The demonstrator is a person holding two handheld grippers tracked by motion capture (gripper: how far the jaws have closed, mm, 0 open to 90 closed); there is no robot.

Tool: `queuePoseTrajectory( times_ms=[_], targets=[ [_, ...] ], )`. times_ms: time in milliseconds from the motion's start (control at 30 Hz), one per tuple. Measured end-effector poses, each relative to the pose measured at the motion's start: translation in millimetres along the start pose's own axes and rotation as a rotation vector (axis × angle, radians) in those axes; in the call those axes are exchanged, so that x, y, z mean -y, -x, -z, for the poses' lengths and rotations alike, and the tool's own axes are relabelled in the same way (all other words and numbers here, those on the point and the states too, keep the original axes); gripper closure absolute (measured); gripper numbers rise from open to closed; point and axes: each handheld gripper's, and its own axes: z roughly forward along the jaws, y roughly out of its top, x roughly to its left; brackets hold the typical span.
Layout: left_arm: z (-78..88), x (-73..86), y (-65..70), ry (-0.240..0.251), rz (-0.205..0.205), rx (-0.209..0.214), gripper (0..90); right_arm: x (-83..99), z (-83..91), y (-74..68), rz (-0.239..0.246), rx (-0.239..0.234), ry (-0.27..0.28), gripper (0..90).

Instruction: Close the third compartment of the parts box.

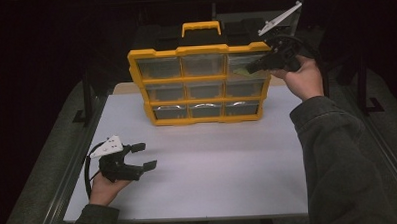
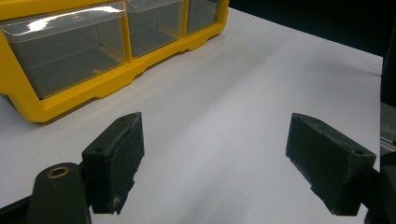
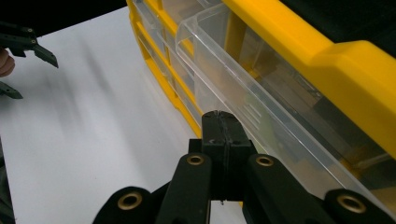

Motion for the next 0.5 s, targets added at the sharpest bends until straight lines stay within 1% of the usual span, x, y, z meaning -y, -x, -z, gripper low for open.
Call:
queuePoseTrajectory(
  times_ms=[33, 100, 200, 233, 333, 400, 500],
  targets=[
    [0.0, 0.0, 0.0, 0.001, 0.000, 0.000, 19.3, -0.7, 0.0, -0.1, -0.008, -0.001, -0.003, 88.7],
    [0.7, -0.2, -0.7, 0.000, -0.006, 0.000, 19.2, -1.3, -0.4, 0.9, -0.008, 0.000, -0.006, 88.7],
    [1.1, 0.0, -1.0, 0.008, -0.004, 0.000, 19.3, -2.1, -1.2, 1.8, -0.015, 0.000, -0.006, 88.8],
    [1.5, 0.0, -1.2, 0.006, -0.006, -0.001, 19.3, -2.5, -1.3, 2.3, -0.014, 0.000, -0.007, 88.8],
    [1.9, 0.1, -0.2, 0.008, 0.006, -0.002, 19.2, -3.8, -2.2, 3.7, -0.014, 0.002, -0.011, 88.8],
    [2.0, -0.3, -0.1, 0.017, 0.005, 0.003, 19.2, -4.9, -3.0, 4.4, -0.017, 0.005, -0.013, 88.8],
    [2.8, -0.7, 0.1, 0.013, 0.000, 0.002, 19.3, -6.5, -3.9, 5.9, -0.016, 0.007, -0.018, 88.8]
  ],
)
